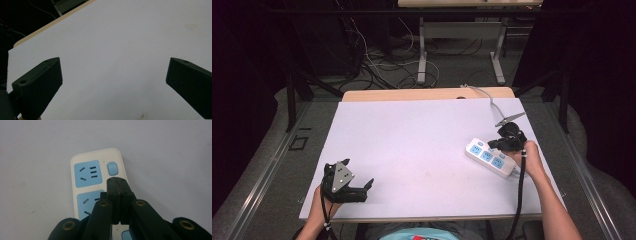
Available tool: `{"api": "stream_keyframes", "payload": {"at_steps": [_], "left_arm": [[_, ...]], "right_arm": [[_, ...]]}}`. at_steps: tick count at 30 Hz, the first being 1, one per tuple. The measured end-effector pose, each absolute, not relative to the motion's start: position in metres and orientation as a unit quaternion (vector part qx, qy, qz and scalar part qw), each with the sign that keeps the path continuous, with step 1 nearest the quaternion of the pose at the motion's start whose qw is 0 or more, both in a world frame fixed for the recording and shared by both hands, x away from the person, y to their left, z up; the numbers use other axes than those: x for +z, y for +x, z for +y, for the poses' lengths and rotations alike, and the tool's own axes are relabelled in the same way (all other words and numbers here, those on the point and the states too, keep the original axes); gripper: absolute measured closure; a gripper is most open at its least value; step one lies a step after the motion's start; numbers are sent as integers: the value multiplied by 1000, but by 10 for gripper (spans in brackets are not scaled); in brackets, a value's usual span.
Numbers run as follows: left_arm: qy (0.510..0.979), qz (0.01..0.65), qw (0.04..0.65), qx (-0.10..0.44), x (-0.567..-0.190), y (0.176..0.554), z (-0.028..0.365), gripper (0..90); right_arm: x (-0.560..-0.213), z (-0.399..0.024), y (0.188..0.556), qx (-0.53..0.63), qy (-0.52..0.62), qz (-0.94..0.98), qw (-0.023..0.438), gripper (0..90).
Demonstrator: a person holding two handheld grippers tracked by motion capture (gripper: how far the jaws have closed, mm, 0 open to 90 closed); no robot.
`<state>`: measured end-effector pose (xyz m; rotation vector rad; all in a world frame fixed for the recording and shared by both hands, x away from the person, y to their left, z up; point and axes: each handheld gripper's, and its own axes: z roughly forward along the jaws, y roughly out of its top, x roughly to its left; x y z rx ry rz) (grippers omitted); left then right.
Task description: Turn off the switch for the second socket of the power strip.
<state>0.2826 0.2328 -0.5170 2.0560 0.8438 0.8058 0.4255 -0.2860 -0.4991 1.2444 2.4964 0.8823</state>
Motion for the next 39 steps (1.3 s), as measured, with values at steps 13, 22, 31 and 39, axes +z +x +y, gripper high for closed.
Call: {"api": "stream_keyframes", "payload": {"at_steps": [13, 22, 31, 39], "left_arm": [[805, 330, 378, 315, -517, 283, 233, 2], [805, 331, 378, 315, -517, 283, 232, 2], [806, 330, 378, 315, -517, 283, 233, 3], [805, 330, 377, 317, -517, 283, 232, 2]], "right_arm": [[-504, -286, 427, 279, 431, 852, 107, 900], [-508, -284, 429, 261, 432, 856, 112, 900], [-511, -284, 430, 258, 439, 854, 109, 900], [-512, -286, 430, 263, 445, 849, 104, 900]]}}
